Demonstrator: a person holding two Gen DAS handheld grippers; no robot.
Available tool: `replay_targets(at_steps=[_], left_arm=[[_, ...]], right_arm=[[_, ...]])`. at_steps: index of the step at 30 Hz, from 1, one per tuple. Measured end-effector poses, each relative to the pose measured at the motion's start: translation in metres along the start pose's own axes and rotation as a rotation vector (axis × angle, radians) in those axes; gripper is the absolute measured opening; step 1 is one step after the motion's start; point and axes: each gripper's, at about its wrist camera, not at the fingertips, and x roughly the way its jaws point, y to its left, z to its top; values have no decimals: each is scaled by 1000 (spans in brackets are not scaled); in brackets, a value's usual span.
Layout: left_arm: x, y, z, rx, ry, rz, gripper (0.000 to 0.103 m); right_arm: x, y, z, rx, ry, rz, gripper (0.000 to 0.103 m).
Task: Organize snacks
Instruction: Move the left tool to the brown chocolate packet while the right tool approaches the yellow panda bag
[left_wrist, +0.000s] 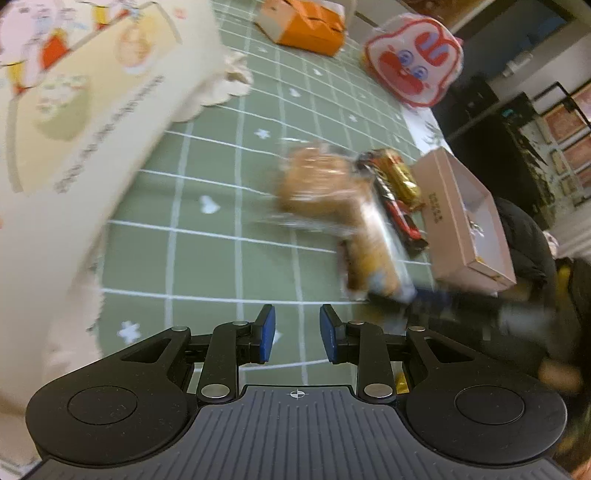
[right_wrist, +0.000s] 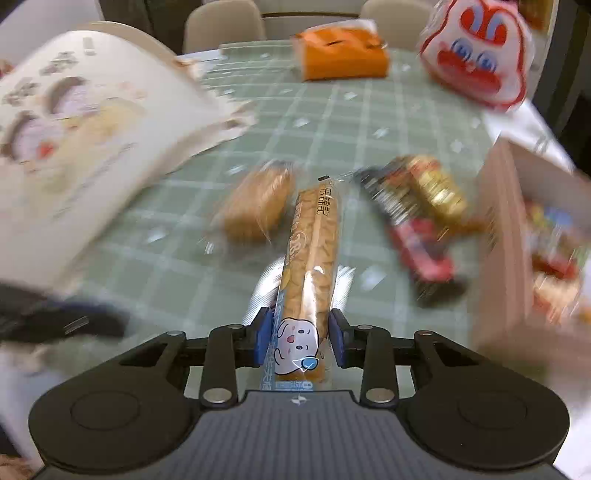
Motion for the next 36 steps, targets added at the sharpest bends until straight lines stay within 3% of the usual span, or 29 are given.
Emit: replay_targets(at_steps=[3, 5, 10, 15, 17, 21, 22, 24, 27, 31, 36], left_arm=[[11, -13, 2, 41, 27, -21, 30], [17, -23, 1, 72, 44, -34, 30], [13, -48, -6, 173, 12, -52, 30], [13, -81, -8, 313, 4, -94, 30], [17, -86, -9, 327, 8, -84, 30], [20, -94, -9, 346, -16, -65, 30], [19, -97, -10, 371, -27, -69, 30], [22, -107, -13, 419, -16, -95, 30], [40, -117, -18, 455, 62, -130, 30], [65, -113, -18, 443, 96, -46, 30], [62, -100, 2, 406, 0, 67, 24]], right_arm=[[-14, 11, -18, 33, 25, 166, 46], [-25, 19, -30, 20, 20, 172, 56], [-49, 28, -64, -73, -8, -13, 61], [-50, 24, -100, -248, 14, -248, 62], [-53, 15, -105, -247, -5, -306, 62], [-59, -12, -98, -163, -62, -508, 62], [-65, -20, -95, -104, -81, -511, 62], [-78, -36, -91, 43, -113, -430, 63], [-85, -54, -93, 195, -129, -313, 66], [-77, -53, -99, 197, -101, -359, 66], [-76, -50, -108, 193, -99, -351, 66]])
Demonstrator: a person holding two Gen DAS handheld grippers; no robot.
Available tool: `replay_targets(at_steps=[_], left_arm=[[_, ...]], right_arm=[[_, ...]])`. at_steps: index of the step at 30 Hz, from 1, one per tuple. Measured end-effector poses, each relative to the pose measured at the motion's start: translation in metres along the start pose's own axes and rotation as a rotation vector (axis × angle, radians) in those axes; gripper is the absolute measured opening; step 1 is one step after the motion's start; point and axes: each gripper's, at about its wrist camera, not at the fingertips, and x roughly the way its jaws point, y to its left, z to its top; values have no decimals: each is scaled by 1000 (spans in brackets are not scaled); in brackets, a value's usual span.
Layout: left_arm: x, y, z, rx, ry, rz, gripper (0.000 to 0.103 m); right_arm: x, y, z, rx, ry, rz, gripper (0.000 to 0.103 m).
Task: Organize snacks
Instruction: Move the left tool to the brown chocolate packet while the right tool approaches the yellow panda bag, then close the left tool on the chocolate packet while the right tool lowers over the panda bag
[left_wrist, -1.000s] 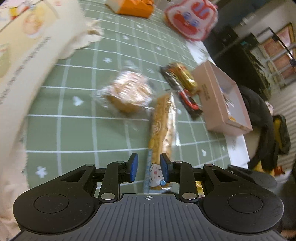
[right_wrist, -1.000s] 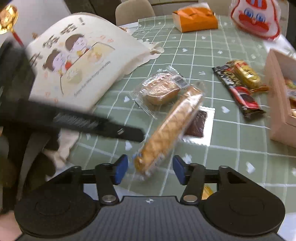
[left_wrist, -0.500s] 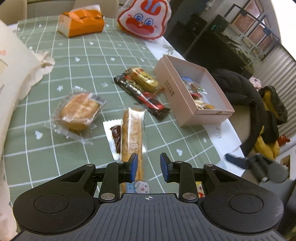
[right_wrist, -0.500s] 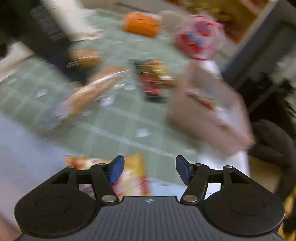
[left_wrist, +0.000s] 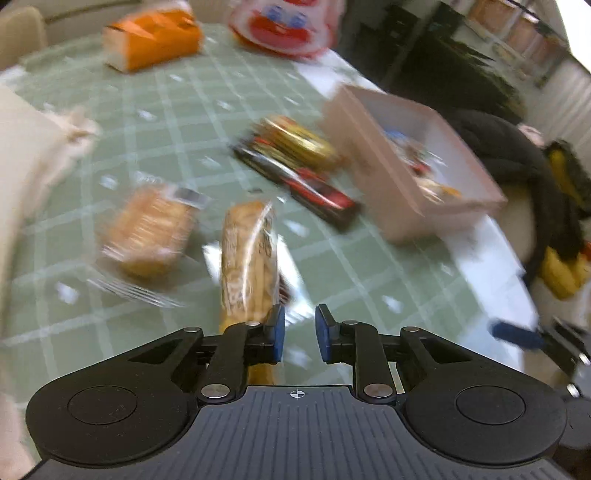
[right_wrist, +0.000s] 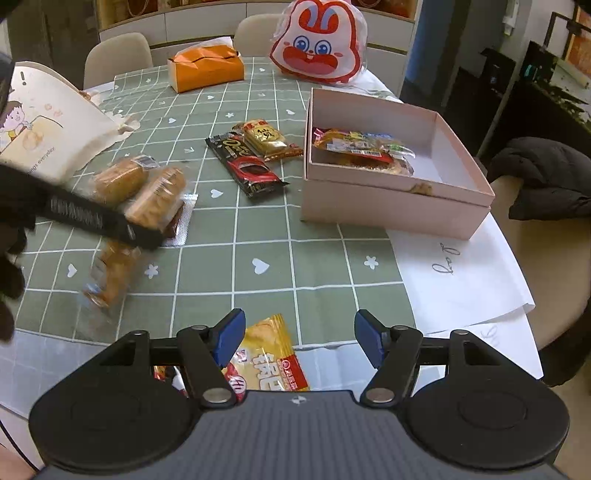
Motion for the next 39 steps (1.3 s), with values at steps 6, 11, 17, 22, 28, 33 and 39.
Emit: replay_targets(at_steps=[6, 11, 17, 22, 28, 33, 39], left_arm=[[10, 13, 23, -84, -22, 66, 22], [36, 1, 34, -15, -8, 130, 23], [41, -8, 29, 65, -9, 193, 23], [39, -12, 26, 83, 30, 142, 32], [34, -26, 12, 170, 52, 2, 43], [12, -16, 4, 67, 6, 45, 42], [28, -21, 9, 22, 50, 57, 42]], right_arm=[[-7, 2, -6, 8, 15, 106, 66], [-23, 17, -18, -170, 69, 256, 66], [-8, 32, -35, -323, 111, 166, 68], [4, 0, -23, -257, 61, -14, 68], [6, -40, -14, 41, 67, 110, 68], [8, -34, -27, 75, 83, 111, 68], [14, -15, -38, 64, 110, 112, 79]])
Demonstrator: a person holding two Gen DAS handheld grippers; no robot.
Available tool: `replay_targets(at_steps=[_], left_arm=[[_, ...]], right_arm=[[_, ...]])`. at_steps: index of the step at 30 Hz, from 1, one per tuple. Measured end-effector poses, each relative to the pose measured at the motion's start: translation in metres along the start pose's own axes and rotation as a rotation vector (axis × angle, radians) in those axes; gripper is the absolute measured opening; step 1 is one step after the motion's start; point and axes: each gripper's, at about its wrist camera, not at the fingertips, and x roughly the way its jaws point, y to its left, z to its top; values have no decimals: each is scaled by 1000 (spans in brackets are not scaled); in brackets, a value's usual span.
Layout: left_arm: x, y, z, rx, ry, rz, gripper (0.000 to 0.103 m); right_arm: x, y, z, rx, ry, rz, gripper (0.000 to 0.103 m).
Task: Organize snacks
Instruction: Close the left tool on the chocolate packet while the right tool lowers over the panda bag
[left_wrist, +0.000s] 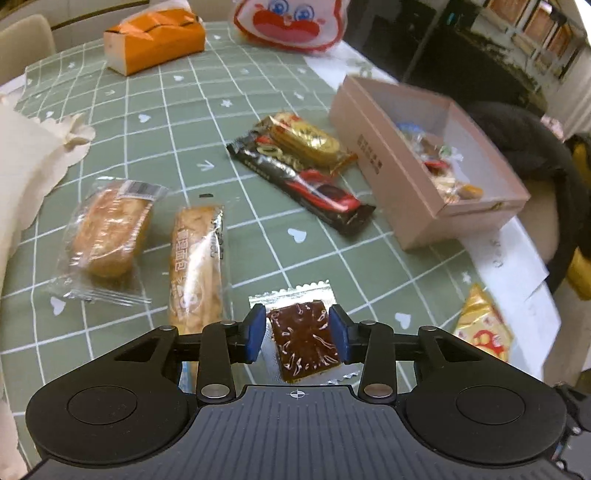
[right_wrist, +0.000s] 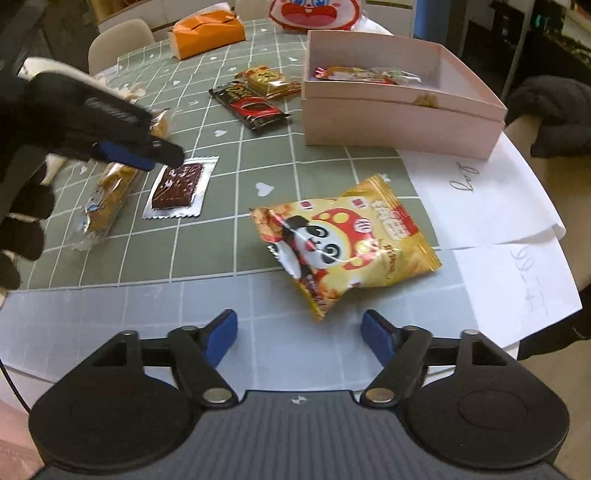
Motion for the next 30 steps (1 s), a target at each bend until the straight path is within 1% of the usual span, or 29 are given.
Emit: replay_targets(at_steps=[2, 4, 6, 9, 11, 14, 16, 19, 21, 22, 23, 25, 26, 27, 28, 30], left_arm=[[9, -6, -1, 25, 22, 17, 43], [11, -13, -2, 69, 12, 35, 44], [12, -18, -3, 96, 10, 42, 46], [11, -20, -5, 133, 7, 45, 46], [11, -24, -9, 176, 5, 41, 46], [8, -30, -18, 242, 10, 30, 46], [4, -30, -24, 265, 14, 17, 46], [-2, -29, -32, 265, 26, -6, 45], [-6, -25, -37, 255, 34, -22, 44], [-8, -24, -40, 249, 35, -33, 44], [-11, -21, -43, 236, 36, -48, 44], [-15, -14, -49, 196, 32, -78, 41], [-17, -11, -51, 186, 32, -86, 38], [-17, -10, -51, 180, 34, -91, 36], [-18, -9, -52, 173, 38, -97, 35], [-19, -6, -53, 161, 42, -106, 30]], right_arm=[[3, 6, -1, -25, 4, -13, 86], [4, 12, -2, -49, 4, -24, 88], [5, 11, -2, -44, 4, -19, 90], [8, 11, -3, -46, 0, -16, 98], [11, 14, -4, -48, -2, -15, 103], [11, 14, -4, -33, -9, -26, 103], [12, 15, -3, -26, -8, -28, 103], [12, 15, -1, -21, 0, -34, 103], [13, 14, 4, -27, 30, -21, 103], [12, 11, 7, -15, 46, -10, 97], [9, 8, 9, 12, 49, 5, 89], [-5, -3, 13, 99, 17, 58, 87], [-13, -8, 16, 138, -12, 71, 87], [-19, -10, 20, 165, -36, 66, 87], [-23, -11, 24, 183, -56, 37, 87], [-24, -11, 34, 223, -88, -55, 87]])
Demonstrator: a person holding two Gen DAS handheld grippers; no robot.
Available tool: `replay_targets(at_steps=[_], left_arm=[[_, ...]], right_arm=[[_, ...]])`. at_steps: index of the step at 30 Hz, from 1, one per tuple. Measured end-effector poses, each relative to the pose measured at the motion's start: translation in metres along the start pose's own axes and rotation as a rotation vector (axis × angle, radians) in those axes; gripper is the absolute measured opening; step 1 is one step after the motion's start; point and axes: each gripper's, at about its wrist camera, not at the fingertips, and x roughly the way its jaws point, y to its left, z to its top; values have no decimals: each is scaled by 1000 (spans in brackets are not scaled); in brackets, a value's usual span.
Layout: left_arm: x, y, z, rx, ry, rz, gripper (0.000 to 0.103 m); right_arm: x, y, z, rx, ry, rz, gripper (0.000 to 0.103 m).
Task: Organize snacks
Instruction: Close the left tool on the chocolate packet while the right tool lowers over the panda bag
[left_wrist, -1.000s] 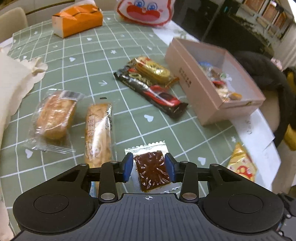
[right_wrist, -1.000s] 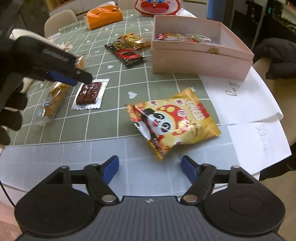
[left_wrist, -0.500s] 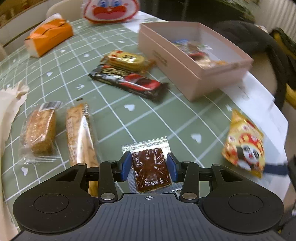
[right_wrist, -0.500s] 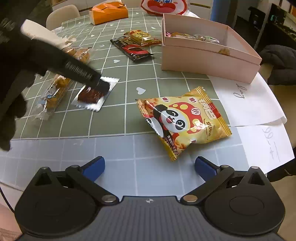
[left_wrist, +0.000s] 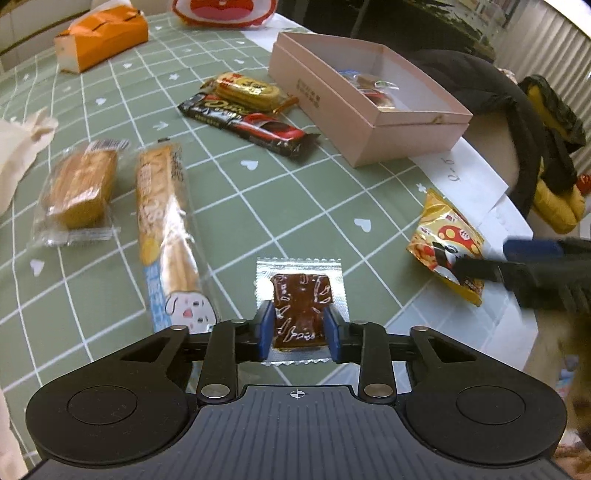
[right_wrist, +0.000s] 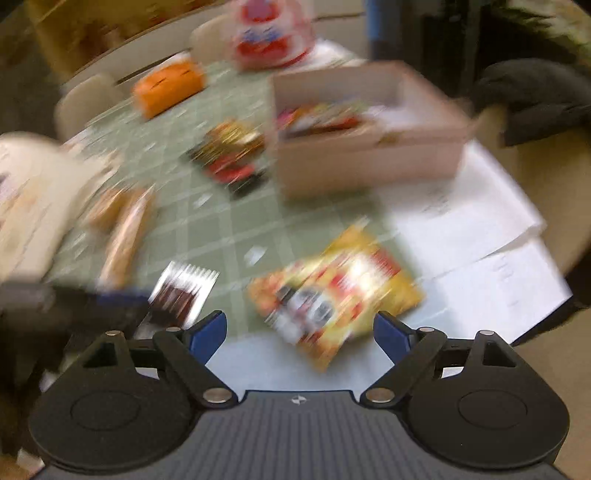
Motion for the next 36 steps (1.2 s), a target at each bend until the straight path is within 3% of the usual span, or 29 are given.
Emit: replay_targets(at_steps=[3, 6, 11, 19, 22, 25, 28, 32, 36], left_arm=[[0, 0, -1, -2, -2, 8, 27], [0, -4, 0, 13, 1, 29, 28], [0, -2, 0, 11, -5, 26, 28], [-4, 0, 1, -20, -24, 13, 28], [-12, -14, 0, 58, -59, 45, 28], [-6, -36, -5, 171, -40, 89, 28], [2, -57, -13, 279, -42, 150, 37], [8, -69, -15, 311, -20, 133, 56], [4, -55, -10, 186, -19, 90, 52]], right_arm=[[16, -4, 14, 95, 8, -94, 87], [35, -7, 23, 152, 28, -130, 87], [46, 12, 20, -14, -7, -218, 87], [31, 14, -10, -190, -35, -245, 87], [17, 13, -14, -246, -75, -284, 87], [3, 5, -11, -223, -94, -256, 87], [-1, -6, -9, -203, -89, -247, 87], [1, -21, -10, -182, -81, -251, 87], [6, -34, -13, -129, -49, -232, 87]])
